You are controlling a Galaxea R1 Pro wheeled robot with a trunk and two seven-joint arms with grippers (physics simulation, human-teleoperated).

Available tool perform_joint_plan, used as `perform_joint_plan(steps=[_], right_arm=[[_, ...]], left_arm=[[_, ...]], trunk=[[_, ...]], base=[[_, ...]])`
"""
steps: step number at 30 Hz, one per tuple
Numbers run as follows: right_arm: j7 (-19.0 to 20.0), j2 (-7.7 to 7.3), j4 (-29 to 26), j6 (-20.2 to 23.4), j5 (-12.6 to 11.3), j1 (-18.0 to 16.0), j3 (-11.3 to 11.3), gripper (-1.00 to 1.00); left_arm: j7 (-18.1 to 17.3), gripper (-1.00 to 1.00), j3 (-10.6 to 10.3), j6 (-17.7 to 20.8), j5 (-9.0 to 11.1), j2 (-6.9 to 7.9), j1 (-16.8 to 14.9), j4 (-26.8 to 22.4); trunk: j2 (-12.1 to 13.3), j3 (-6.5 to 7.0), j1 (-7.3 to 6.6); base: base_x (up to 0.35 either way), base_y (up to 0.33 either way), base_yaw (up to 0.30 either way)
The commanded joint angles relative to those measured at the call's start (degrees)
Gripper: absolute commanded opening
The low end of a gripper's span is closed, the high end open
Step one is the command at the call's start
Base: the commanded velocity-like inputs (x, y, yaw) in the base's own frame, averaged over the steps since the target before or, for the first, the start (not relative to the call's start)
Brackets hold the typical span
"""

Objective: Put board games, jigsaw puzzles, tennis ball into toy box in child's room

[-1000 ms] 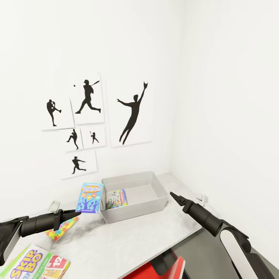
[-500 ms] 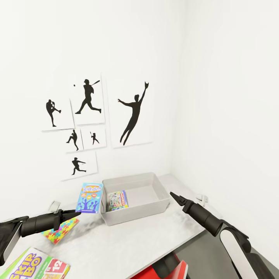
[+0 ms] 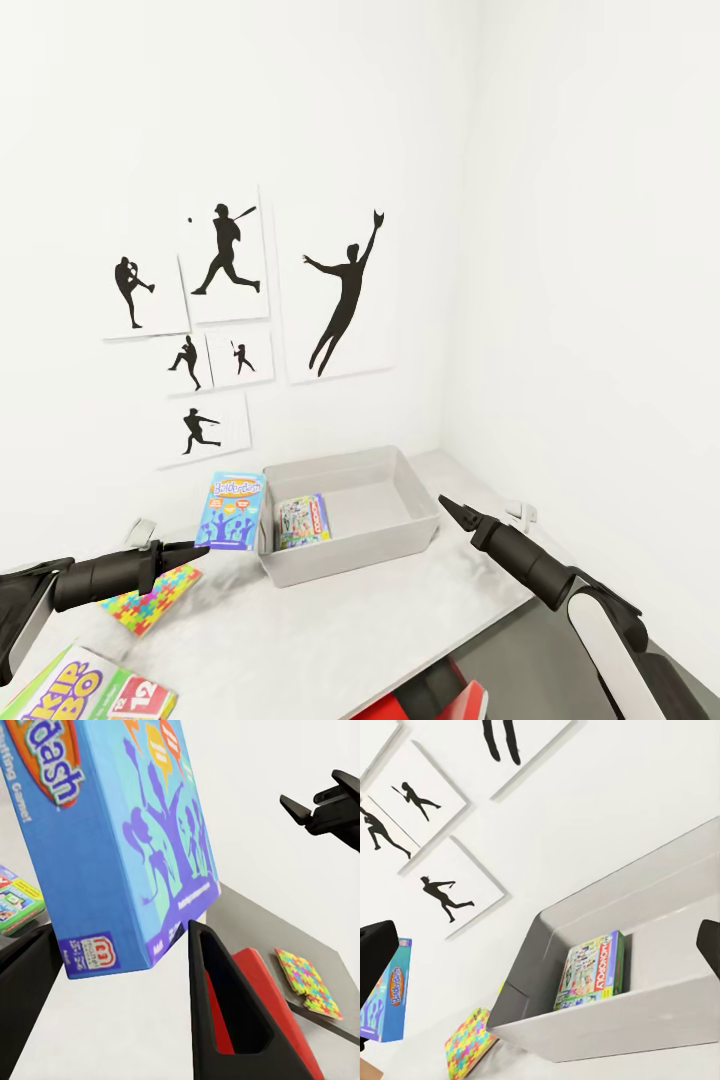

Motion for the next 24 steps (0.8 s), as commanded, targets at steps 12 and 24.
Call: perform_joint_plan(steps=[12, 24], right_arm=[[0.1, -0.04, 0.0, -0.9, -0.5, 0.0, 0.0, 1.0], [0.2, -0.1, -0.1, -1.3, -0.5, 0.0, 0.0, 1.0]], left_arm=[[-0.2, -1.0, 0.0, 0.6, 0.1, 0.01, 0.0, 0.0], [-0.3, -1.0, 0.0, 0.5, 0.1, 0.07, 0.0, 0.0]], trunk=[[-0.1, -0.11, 0.02], [-0.1, -0.11, 0.02]], base=[[0.0, 0.0, 0.0], [0.0, 0.0, 0.0]])
